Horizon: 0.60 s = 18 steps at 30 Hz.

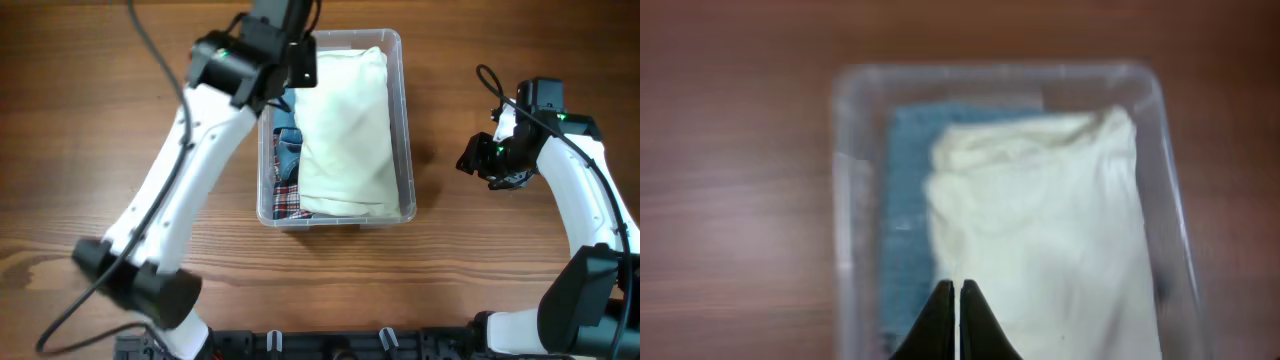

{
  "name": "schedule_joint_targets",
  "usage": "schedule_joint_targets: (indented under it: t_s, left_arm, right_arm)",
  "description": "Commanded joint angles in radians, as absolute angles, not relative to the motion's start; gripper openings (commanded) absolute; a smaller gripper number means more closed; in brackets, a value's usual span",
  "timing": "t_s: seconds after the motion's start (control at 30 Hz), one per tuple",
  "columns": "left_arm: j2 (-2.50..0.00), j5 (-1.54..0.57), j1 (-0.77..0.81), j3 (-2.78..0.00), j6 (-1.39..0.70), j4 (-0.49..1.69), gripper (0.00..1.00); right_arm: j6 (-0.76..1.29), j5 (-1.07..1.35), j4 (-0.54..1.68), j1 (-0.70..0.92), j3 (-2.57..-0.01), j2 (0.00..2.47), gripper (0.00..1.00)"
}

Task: Pack container
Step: 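Press the cream cloth flat inside the bin with the left gripper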

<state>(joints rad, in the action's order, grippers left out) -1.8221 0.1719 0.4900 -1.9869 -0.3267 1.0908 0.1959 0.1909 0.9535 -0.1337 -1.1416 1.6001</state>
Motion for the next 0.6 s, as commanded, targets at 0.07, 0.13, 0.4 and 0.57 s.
schedule_joint_targets:
  t_s: [0.07, 0.13, 0.4, 0.57]
  left_arm:
    - [-2.14, -0.12, 0.512, -1.866, -0.382, 1.1, 0.04]
    - [-2.272, -0.165, 0.533, -1.842, -0.382, 1.115, 0.04]
    - [-2.062, -0.084, 0.434, -1.854, -0.381, 1.141, 0.13]
    - [-1.792, -0.002, 0.221, -1.854, -0.381, 1.102, 1.0]
  right_arm:
    - [0.183, 0.204, 0.953, -0.135, -1.161, 1.597, 0.55]
    - [0.183, 0.204, 0.952, -0.135, -1.161, 1.597, 0.54]
    - [0.181, 0.212, 0.952, -0.135, -1.161, 1.597, 0.54]
    - [0.12, 0.226, 0.958, -0.083, -1.369, 1.591, 0.72]
